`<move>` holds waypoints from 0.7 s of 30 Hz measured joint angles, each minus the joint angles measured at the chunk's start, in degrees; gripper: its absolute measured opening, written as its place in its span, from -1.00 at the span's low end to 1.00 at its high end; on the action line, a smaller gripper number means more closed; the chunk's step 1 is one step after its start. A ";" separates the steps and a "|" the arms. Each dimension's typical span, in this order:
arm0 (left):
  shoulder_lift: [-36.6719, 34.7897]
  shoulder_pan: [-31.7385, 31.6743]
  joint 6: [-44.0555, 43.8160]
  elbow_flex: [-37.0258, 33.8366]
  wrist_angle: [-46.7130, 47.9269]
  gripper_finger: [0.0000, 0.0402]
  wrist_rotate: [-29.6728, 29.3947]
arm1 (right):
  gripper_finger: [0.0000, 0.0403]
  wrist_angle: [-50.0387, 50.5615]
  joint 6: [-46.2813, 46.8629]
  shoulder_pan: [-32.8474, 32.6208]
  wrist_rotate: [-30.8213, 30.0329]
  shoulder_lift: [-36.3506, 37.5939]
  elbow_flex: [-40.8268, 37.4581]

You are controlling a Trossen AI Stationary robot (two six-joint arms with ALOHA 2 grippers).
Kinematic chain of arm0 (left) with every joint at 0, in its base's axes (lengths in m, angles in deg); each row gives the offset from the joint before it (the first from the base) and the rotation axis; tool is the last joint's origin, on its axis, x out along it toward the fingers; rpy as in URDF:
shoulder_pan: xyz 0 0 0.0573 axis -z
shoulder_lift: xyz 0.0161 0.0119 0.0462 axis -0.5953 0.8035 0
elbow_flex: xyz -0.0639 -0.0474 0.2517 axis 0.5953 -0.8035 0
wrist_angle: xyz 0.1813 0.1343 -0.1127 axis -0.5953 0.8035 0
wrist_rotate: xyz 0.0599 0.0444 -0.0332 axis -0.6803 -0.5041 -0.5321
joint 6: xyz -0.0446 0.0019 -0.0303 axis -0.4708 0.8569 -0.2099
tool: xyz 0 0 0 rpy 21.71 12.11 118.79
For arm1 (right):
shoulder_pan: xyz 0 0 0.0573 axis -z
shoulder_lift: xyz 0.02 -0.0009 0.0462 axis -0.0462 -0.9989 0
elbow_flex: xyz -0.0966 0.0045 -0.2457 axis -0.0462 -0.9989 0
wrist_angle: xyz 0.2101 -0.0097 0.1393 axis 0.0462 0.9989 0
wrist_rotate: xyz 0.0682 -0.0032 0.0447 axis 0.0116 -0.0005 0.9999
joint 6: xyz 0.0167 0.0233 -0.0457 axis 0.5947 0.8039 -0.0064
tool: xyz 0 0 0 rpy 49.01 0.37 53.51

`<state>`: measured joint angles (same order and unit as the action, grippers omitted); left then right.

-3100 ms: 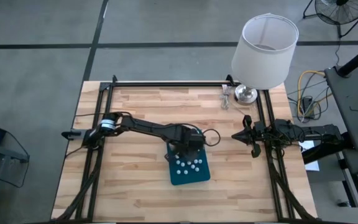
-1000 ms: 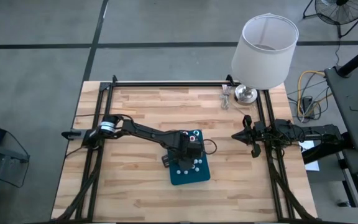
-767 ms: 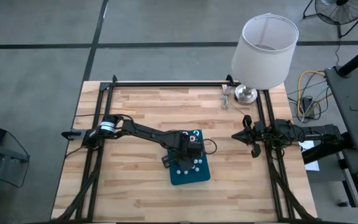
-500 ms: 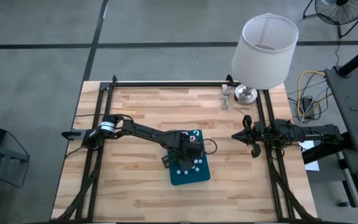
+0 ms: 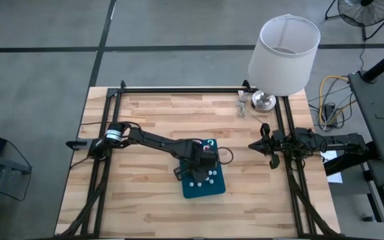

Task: Pick & Place food coloring
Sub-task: Put the small black food coloring bottle into the blue bin, then return to Home Position

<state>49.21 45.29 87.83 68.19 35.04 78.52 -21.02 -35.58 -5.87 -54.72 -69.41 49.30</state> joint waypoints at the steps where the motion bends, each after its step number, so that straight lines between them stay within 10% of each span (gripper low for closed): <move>1: 0.00 0.00 -0.28 0.34 0.44 -0.61 -0.02 | -0.96 0.00 0.00 -0.02 -0.02 -0.02 0.00; 21: -3.80 0.01 -9.08 4.67 4.57 -0.61 -1.48 | -0.96 -0.02 0.01 -0.02 0.01 0.00 0.01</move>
<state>45.42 45.30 78.75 72.85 39.61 77.04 -21.04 -35.57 -5.89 -54.71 -69.41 49.31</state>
